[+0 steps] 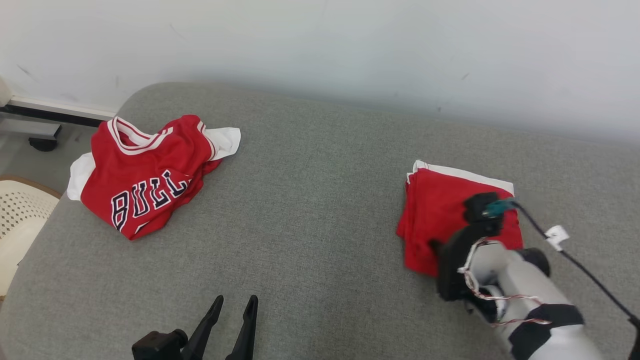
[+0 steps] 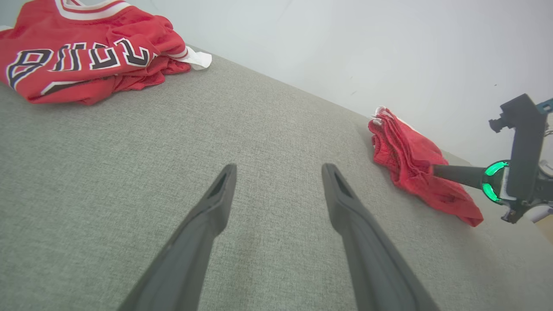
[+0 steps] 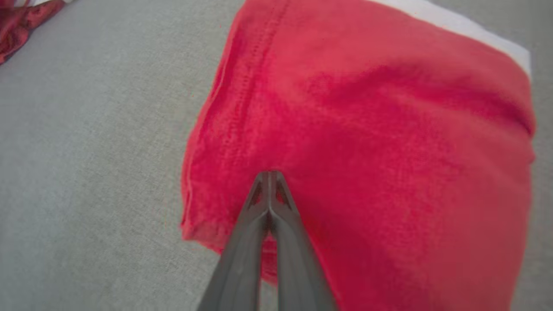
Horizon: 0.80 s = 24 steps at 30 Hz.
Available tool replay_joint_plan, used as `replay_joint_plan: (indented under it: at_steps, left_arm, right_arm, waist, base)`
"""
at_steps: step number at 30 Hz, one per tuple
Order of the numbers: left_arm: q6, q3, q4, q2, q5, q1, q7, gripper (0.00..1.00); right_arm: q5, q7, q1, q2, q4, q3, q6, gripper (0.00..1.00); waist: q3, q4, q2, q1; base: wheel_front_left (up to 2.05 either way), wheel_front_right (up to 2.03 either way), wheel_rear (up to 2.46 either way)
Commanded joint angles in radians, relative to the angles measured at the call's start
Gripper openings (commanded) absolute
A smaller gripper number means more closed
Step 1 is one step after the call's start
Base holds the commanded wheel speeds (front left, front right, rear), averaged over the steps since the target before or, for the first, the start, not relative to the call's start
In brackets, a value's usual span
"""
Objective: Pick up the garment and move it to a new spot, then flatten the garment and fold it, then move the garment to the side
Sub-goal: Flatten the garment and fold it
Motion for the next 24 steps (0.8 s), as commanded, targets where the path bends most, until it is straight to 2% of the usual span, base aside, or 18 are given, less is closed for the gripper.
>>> replay_joint_plan:
  at_steps: [1, 7, 13, 14, 15, 16, 24]
  left_arm:
    - [-0.002, 0.0, 0.001, -0.005, -0.006, -0.007, -0.004, 1.0]
    - [-0.001, -0.001, 0.008, -0.004, -0.008, -0.005, -0.006, 1.0]
    - [0.003, 0.0, 0.007, -0.004, -0.015, 0.004, -0.008, 1.0]
    - [0.005, 0.001, 0.007, -0.003, -0.016, 0.006, -0.008, 1.0]
    - [0.007, 0.003, 0.006, -0.002, -0.017, 0.009, -0.008, 1.0]
    - [0.008, 0.006, 0.005, -0.001, -0.02, 0.013, -0.009, 1.0]
    - [0.021, 0.061, -0.005, 0.008, -0.032, 0.053, -0.029, 1.0]
  right_arm:
    - [0.014, 0.014, 0.019, 0.008, -0.013, 0.019, -0.002, 0.0]
    - [0.06, 0.073, 0.046, 0.041, -0.078, 0.13, -0.002, 0.0]
    - [0.133, 0.081, 0.065, 0.045, -0.176, 0.166, -0.002, 0.0]
    - [0.147, 0.069, 0.073, 0.04, -0.2, 0.158, -0.002, 0.19]
    - [0.16, 0.051, 0.084, 0.033, -0.223, 0.141, -0.002, 0.71]
    - [0.167, 0.032, 0.097, 0.027, -0.243, 0.121, -0.002, 1.0]
    - [0.096, -0.124, 0.273, 0.034, -0.439, -0.088, -0.002, 1.0]
  waist:
    - [-0.001, 0.001, -0.0001, 0.0]
    - [-0.015, -0.001, -0.0001, 0.0]
    - [-0.029, -0.012, -0.0001, 0.0]
    - [-0.034, -0.014, -0.0001, 0.0]
    - [-0.038, -0.017, -0.0001, 0.0]
    - [-0.043, -0.021, -0.0001, 0.0]
    - [-0.086, -0.092, -0.0001, 0.0]
  base:
    - [0.0, 0.0, 0.0]
    - [0.0, 0.0, 0.0]
    - [0.0, 0.0, 0.0]
    - [0.0, 0.0, 0.0]
    - [0.0, 0.0, 0.0]
    - [0.0, 0.0, 0.0]
    - [0.0, 0.0, 0.0]
